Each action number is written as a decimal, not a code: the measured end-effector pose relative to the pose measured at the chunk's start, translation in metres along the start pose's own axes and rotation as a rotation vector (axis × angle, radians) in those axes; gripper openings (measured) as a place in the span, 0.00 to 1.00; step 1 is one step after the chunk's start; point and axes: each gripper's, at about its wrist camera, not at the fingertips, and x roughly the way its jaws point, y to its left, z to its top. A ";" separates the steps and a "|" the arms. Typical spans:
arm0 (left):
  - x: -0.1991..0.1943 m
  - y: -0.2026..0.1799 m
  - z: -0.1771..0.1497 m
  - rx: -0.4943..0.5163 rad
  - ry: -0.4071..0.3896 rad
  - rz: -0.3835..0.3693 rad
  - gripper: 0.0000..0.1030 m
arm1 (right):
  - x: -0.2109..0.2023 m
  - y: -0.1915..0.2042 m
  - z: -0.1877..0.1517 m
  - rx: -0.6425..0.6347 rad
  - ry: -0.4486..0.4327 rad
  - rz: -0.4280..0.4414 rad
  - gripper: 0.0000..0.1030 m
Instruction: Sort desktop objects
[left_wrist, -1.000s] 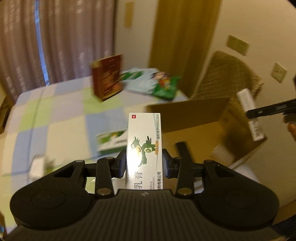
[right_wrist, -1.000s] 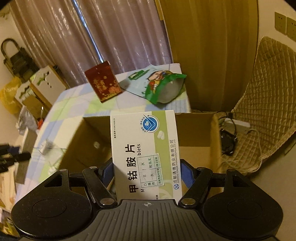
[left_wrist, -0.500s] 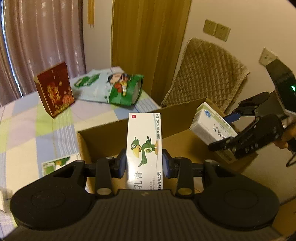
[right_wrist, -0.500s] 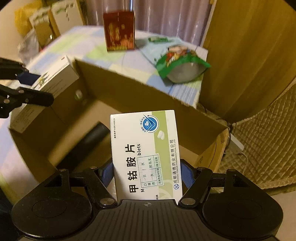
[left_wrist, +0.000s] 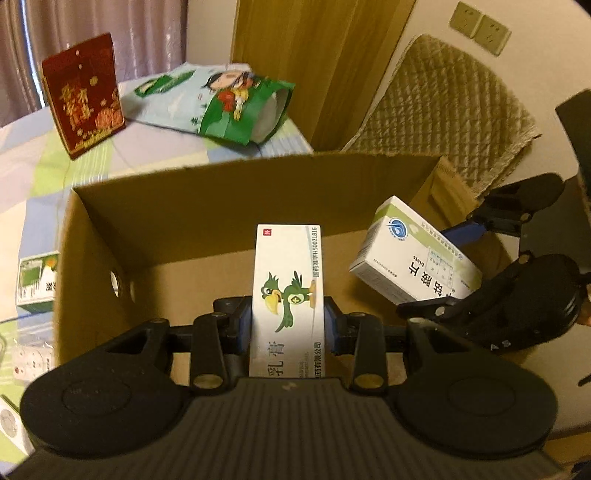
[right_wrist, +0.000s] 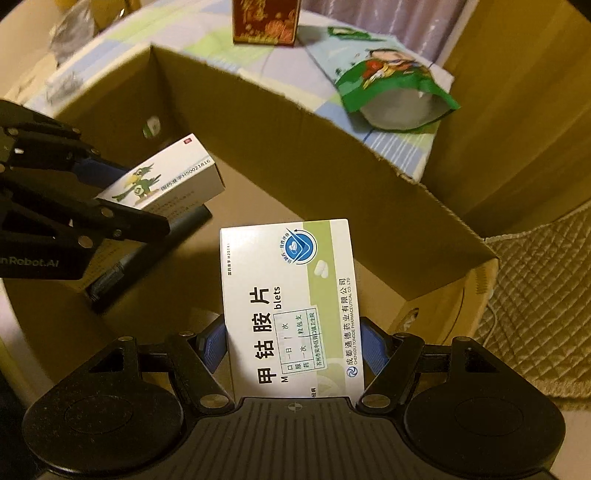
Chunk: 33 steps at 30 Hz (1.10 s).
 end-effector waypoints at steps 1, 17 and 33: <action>0.004 -0.001 -0.001 -0.011 0.009 0.000 0.32 | 0.004 -0.001 0.003 -0.011 0.004 -0.001 0.69; 0.029 -0.001 -0.006 -0.080 0.064 0.043 0.32 | 0.005 -0.001 0.008 -0.116 0.045 0.039 0.69; 0.032 -0.020 -0.009 -0.062 0.128 0.046 0.46 | -0.013 -0.005 0.001 -0.068 0.031 0.107 0.69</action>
